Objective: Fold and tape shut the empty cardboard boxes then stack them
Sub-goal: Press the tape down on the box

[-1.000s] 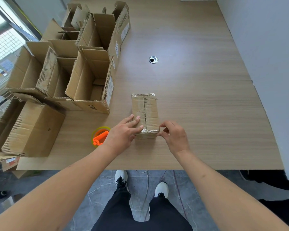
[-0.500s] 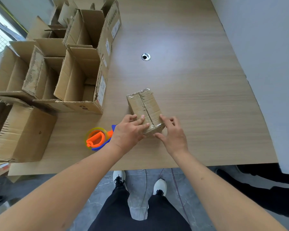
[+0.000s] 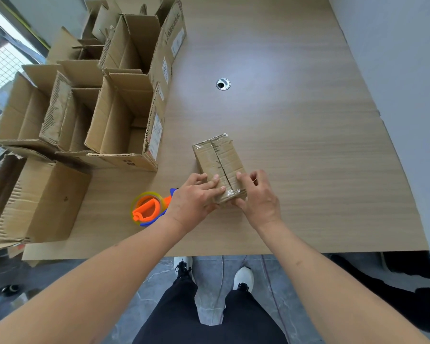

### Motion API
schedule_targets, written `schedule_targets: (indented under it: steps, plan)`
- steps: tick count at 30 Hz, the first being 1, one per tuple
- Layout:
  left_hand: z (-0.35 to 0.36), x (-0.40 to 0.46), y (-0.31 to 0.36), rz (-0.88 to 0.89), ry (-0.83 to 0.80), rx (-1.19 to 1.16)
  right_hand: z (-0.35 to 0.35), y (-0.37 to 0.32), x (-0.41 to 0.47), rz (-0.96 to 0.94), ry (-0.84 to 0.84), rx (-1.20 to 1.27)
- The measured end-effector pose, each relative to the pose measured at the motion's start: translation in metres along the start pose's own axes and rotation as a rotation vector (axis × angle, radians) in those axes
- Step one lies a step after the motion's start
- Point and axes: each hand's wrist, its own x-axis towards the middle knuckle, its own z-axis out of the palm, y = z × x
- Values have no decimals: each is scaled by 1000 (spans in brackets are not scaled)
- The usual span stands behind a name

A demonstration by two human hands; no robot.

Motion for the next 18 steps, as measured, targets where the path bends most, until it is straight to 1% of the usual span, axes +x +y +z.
schedule_targets:
  steps: [4,9,12,15,18]
  plan:
    - [0,4,-3,8,-30,7,3,-1,-4,21,2,18]
    - [-16,10,-12,35,-108,-15,0,-1,-8,34,-28,90]
    - [-21,20,-14,51,-107,-28,-1,-5,-13,60,-41,116]
    - [-14,28,-5,3,-112,-42,-4,-10,-15,88,-65,63]
    - [-8,35,-2,-25,-171,-83,-12,-11,-15,118,-116,-69]
